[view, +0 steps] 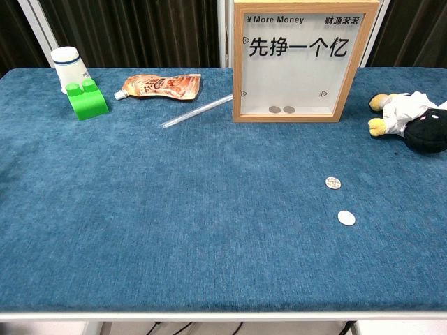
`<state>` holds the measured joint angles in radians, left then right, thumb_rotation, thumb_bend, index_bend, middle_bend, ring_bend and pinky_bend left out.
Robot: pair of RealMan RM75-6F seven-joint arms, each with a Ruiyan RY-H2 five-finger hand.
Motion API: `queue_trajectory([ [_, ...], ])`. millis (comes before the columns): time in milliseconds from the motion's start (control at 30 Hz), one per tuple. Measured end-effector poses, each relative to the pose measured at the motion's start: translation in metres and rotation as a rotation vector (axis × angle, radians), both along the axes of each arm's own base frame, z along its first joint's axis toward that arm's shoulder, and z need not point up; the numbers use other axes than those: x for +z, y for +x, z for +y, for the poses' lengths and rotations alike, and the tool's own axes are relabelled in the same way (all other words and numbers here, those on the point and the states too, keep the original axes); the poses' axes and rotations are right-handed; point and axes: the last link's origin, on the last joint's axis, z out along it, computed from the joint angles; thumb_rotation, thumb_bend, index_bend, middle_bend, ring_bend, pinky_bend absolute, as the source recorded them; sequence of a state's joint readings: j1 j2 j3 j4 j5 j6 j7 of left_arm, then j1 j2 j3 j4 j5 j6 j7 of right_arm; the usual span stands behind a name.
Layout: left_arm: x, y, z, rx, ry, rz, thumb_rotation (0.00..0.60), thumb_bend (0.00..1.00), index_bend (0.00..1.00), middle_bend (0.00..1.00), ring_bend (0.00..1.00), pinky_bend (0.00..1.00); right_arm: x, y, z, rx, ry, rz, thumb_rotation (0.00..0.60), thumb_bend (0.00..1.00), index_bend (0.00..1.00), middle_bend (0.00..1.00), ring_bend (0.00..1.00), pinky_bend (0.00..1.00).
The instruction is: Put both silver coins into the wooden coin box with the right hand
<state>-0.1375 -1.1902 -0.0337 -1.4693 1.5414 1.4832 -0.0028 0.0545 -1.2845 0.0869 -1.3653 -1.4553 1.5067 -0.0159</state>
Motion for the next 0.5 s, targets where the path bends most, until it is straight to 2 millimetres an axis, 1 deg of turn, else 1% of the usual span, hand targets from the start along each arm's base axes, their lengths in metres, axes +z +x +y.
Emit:
queue_trajectory([
  [300,-0.003,-0.001,-0.003,0.006,-0.014,-0.001,0.6,0.04,0.04,0.0,0.0,0.0,-0.003,0.001,0.002,0.005,0.02,0.002,0.6,0.05,0.0,0.0,0.0,0.0],
  [500,-0.004,-0.001,-0.003,0.005,-0.015,0.0,0.6,0.04,0.04,0.0,0.0,0.0,-0.017,0.011,0.002,0.069,0.09,0.007,0.6,0.05,0.0,0.0,0.0,0.0],
])
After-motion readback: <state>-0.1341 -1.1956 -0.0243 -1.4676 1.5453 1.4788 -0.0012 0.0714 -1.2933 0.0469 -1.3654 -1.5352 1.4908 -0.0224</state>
